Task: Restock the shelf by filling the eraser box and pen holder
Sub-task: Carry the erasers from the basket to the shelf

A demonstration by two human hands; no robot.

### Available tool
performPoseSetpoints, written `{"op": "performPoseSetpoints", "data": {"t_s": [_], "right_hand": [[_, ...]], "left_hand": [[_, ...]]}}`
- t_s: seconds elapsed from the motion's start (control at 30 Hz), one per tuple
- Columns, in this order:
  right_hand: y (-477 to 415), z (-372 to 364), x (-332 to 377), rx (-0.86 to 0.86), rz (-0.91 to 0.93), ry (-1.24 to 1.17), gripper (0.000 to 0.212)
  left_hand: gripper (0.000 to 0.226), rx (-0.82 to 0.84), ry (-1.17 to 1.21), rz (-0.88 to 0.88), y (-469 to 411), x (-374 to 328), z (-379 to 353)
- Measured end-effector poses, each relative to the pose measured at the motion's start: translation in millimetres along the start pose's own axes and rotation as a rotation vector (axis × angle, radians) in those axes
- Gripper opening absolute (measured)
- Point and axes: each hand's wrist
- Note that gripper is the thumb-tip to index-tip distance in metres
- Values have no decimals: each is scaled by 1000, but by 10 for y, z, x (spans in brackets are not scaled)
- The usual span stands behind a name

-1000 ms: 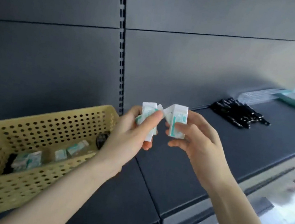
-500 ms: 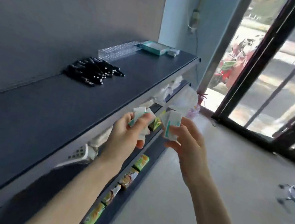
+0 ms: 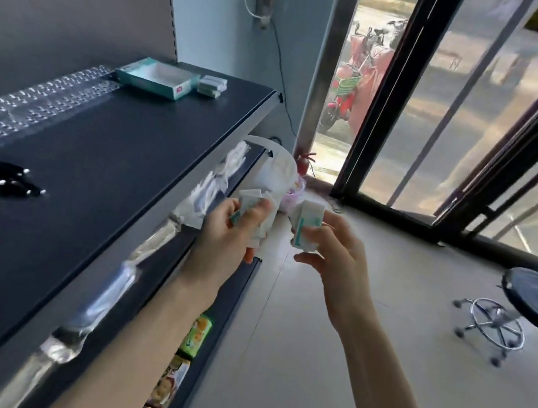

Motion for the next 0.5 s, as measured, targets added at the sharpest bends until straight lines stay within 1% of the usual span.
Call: {"op": "performPoseSetpoints", "data": {"t_s": [0.1, 0.2, 0.3, 0.4, 0.5], "right_hand": [[-616, 50, 11, -6, 3, 2, 42], [-1208, 69, 26, 30, -7, 14, 43], [-1847, 48, -4, 87, -12, 44, 44], [-2478, -22, -62, 192, -21, 46, 42], [-3046, -126, -120, 319, -49, 52, 41]], "left_hand": [[35, 5, 33, -4, -595, -28, -164], [37, -62, 71, 25, -1114, -26, -309], [31, -125, 84, 44, -1632, -3, -382], [25, -246, 93, 46, -2145, 27, -389], [23, -390, 109, 76, -2601, 58, -391]]}}
Point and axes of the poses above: each hand's wrist, its own y-axis away from the middle knuckle, its own z-axis out of the back of the hand, x = y × z, and after that the axes turned 2 degrees about -y, right-handed
